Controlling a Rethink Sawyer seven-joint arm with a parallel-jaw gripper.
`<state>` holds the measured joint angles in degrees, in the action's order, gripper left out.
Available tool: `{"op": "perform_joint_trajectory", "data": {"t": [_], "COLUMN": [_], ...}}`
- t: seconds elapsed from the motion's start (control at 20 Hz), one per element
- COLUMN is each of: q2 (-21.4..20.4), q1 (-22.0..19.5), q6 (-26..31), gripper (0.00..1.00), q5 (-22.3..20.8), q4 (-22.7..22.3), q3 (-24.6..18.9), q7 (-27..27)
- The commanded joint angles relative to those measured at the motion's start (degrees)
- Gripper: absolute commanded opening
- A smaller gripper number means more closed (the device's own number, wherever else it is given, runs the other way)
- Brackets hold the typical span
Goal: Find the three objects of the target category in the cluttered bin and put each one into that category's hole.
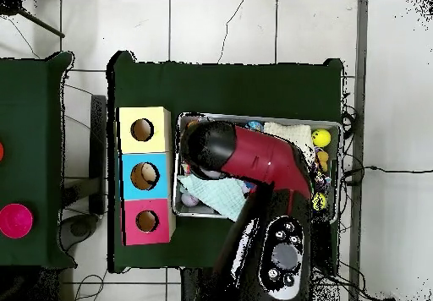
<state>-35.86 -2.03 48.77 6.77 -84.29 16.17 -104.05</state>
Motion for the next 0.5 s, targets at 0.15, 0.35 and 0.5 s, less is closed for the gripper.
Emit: {"op": "perform_joint_trajectory", "data": {"t": [0.15,0.35,0.5], "q2": [0.31,0.56,0.4], "q1": [4.89,5.92,6.94], "q6": [3.29,3.98,3.93], "gripper": [0.0,0.0,0.0], "q5": [3.78,4.21,4.81], "q4": [-3.79,-3.26,-3.43], "q3": [1.98,2.74,3.1], "q7": [-22.27,-23.6,-24.67]}}
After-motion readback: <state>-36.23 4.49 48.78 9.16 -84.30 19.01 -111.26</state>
